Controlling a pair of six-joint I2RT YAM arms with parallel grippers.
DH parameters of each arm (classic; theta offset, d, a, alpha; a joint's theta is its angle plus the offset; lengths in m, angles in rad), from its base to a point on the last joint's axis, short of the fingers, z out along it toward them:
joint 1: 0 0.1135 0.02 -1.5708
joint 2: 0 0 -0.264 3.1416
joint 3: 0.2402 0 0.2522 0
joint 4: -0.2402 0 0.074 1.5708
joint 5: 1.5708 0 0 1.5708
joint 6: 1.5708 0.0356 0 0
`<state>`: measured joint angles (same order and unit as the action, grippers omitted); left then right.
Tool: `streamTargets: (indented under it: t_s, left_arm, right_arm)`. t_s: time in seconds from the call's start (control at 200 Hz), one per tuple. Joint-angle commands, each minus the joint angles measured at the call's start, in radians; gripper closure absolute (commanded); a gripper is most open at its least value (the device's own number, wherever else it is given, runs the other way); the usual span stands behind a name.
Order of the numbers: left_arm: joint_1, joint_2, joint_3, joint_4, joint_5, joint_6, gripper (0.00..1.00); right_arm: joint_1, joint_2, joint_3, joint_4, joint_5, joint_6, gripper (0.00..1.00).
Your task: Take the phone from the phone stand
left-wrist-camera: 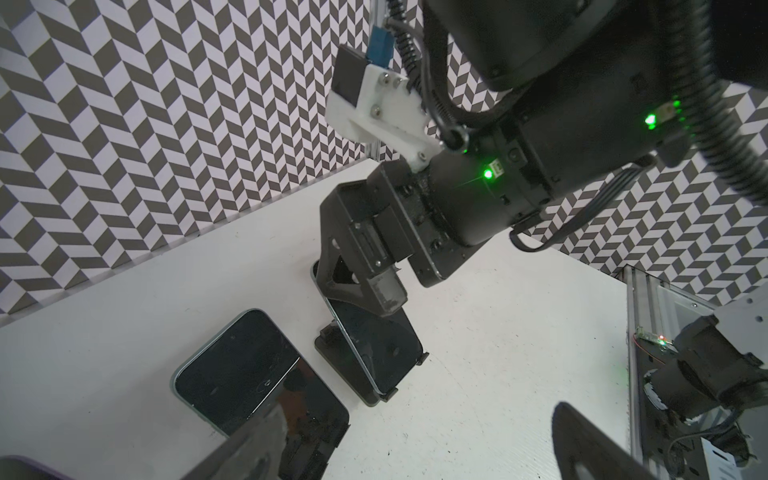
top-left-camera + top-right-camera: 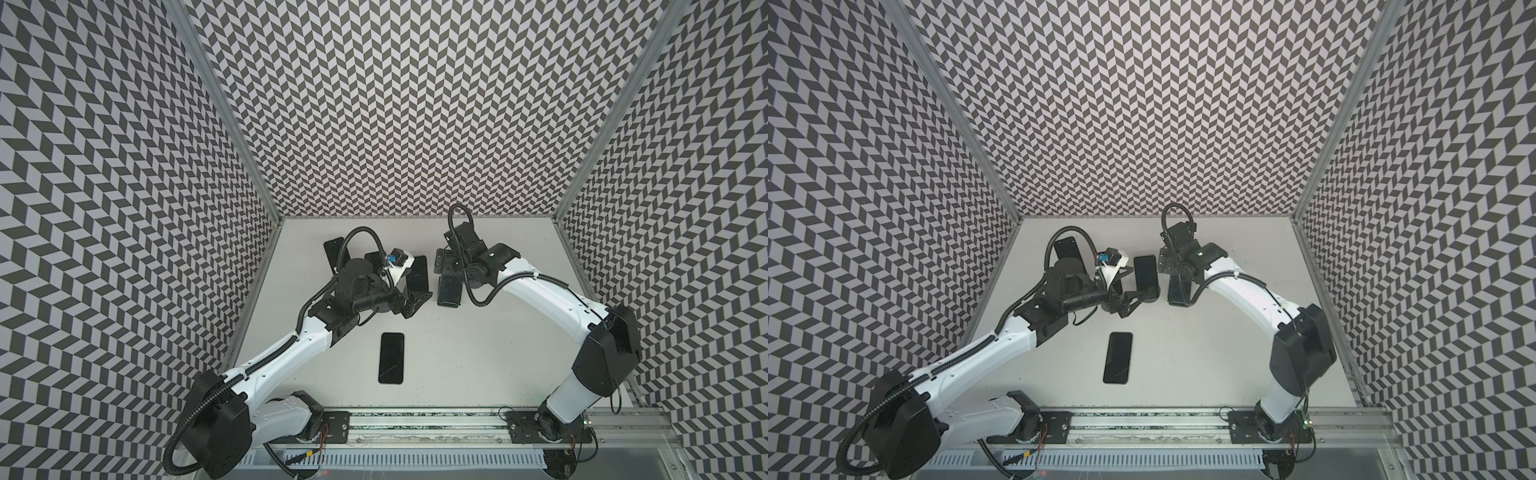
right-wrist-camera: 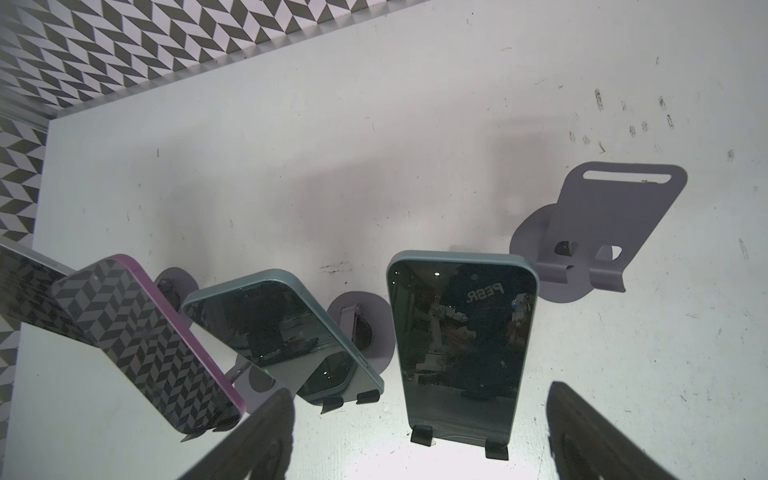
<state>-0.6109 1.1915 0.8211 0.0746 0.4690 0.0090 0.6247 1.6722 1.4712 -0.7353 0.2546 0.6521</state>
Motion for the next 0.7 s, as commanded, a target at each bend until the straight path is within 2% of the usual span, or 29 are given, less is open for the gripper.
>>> streamTargets:
  t_s: [0.0,0.696]
  left_arm:
    - [-0.009,0.005,-0.01,0.025,0.028,0.073,0.0]
    - [-0.018,0.03,0.0,-0.012,0.026,0.186,0.0]
  right_arm:
    - [-0.008,0.017,-0.003,-0.008,-0.006,0.022,0.08]
    - [-0.042,0.064,-0.031,-0.012,-0.047,0.026,0.04]
